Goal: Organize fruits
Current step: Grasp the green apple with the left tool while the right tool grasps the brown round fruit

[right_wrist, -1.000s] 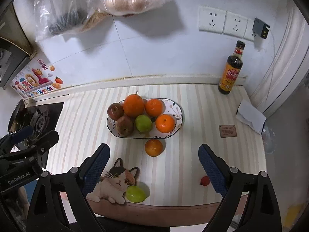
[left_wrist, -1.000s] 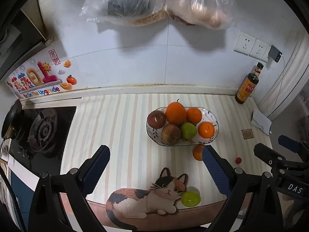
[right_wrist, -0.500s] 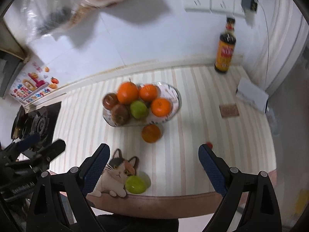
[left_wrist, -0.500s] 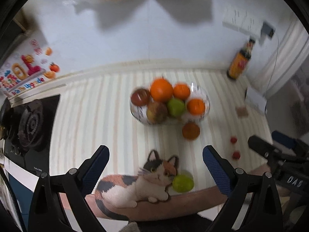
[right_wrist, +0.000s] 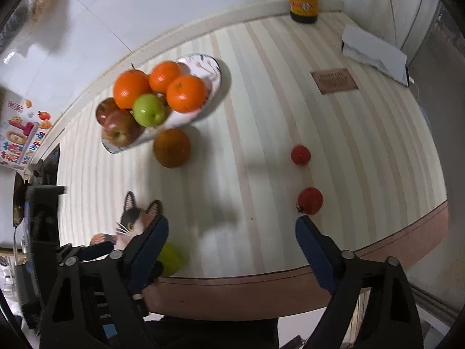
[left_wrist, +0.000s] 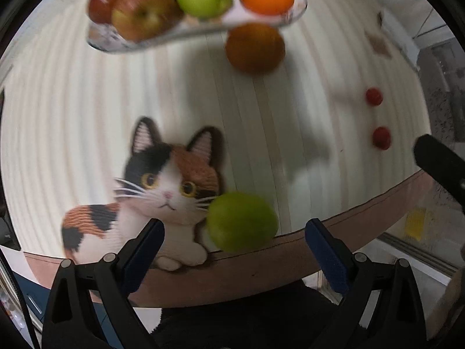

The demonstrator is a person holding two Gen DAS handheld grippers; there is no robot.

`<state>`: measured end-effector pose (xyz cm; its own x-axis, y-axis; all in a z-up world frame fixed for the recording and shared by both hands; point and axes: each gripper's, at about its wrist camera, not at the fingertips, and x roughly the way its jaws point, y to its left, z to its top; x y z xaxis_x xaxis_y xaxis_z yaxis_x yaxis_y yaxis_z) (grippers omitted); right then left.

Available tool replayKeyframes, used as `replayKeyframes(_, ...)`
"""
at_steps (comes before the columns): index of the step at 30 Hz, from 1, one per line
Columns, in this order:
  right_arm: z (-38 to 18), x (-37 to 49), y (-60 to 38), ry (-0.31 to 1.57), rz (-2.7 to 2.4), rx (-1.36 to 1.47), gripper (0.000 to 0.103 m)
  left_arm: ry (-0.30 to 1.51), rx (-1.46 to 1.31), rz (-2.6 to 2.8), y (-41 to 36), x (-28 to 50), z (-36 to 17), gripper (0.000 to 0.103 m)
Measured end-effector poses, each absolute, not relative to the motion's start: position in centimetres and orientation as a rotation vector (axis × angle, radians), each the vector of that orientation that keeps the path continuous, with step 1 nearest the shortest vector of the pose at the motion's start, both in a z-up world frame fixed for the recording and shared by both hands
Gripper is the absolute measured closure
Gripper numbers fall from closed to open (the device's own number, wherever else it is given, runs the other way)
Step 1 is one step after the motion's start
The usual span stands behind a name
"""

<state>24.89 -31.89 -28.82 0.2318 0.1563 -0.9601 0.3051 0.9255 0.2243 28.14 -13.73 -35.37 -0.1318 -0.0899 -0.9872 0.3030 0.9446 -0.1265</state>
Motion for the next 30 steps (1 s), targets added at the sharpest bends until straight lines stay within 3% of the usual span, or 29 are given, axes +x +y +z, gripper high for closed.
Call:
replayKeyframes(2,-29.6,24.9,-32.0,1.354,-0.104,0.411,0.014,1.698,0.173,-0.347,-14.3,28.1,-36.7,0.004)
replayKeyframes(4,-29.8,25.2,-32.0,1.358,-0.101,0.411,0.014,1.7,0.188,-0.352,-14.7,28.0,-37.7,0.013)
replayKeyframes(5,-30.0,25.4,-32.0,1.362,-0.098,0.414,0.014,1.702,0.191,-0.351,-14.7,27.9,-37.9,0.036)
replayKeyframes(6,-29.9,25.6,-31.9,1.364,-0.095,0.415,0.014,1.709,0.166,-0.365,-14.7,27.9,-38.0,0.043)
replayKeyframes(16,-31.2,31.0,-29.7,1.363,-0.019,0.424,0.014,1.603,0.08,-0.173,-8.4,30.9,-35.7,0.043)
replayKeyframes(22,-34.8,36.9,-26.4,1.392,0.031,0.461,0.015,1.591,-0.052,-0.066,-4.4,32.8,-35.4,0.044)
replayKeyframes(26,-37.7,39.0,-25.0,1.463,0.053,0.47,0.038,1.582,-0.083,-0.056,-3.8,32.9,-35.3,0.044)
replayKeyframes(30,-38.3,38.7,-24.0,1.491,0.096,0.421,0.044,1.576,-0.078,-0.066,-2.9,33.7,-35.1,0.043)
